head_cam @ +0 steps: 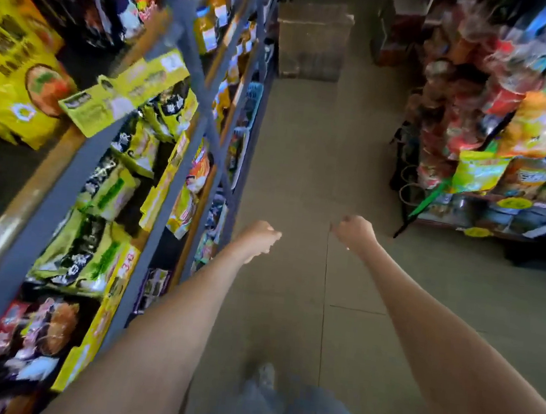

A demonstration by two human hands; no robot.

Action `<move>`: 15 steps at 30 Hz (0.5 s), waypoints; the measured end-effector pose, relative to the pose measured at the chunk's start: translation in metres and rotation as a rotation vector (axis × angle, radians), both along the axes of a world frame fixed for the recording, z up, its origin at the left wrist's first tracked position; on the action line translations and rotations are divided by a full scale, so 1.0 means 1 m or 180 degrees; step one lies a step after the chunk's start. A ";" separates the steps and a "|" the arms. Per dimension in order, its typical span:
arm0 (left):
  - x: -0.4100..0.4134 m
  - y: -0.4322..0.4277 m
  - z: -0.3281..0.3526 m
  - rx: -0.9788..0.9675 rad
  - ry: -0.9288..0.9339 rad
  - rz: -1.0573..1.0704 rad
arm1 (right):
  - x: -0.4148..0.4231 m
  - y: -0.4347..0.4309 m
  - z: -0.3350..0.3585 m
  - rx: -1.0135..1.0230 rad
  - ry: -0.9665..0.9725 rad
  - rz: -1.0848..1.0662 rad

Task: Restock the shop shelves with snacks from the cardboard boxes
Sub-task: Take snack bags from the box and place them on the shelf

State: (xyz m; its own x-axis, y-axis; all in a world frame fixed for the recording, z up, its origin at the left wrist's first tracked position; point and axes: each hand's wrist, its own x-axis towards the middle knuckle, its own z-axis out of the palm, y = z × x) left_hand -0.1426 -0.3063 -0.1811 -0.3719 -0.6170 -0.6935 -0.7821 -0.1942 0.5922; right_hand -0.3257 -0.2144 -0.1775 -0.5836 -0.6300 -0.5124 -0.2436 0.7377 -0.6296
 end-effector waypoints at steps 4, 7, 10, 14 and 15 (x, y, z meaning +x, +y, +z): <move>-0.074 -0.080 -0.014 0.0328 -0.0161 -0.0062 | -0.076 -0.074 -0.018 0.0408 -0.0099 -0.0139; -0.136 -0.150 -0.027 -0.0028 -0.0416 -0.0635 | -0.148 -0.140 -0.038 0.0456 0.0181 0.0132; -0.204 -0.220 -0.032 -0.0470 -0.0704 -0.1386 | -0.212 -0.212 -0.046 0.0608 0.0429 0.0546; -0.288 -0.313 -0.028 -0.0559 -0.0857 -0.1857 | -0.291 -0.318 -0.039 0.0711 0.0385 0.0943; -0.305 -0.336 -0.027 -0.0597 -0.0931 -0.1898 | -0.308 -0.344 -0.035 0.0729 0.0365 0.0994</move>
State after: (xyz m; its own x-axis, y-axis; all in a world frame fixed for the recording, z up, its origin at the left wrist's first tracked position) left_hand -0.4474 -0.6427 -0.2078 -0.4989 -0.4846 -0.7185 -0.8562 0.4037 0.3222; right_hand -0.6341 -0.5585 -0.2125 -0.4435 -0.6633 -0.6028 -0.5374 0.7350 -0.4134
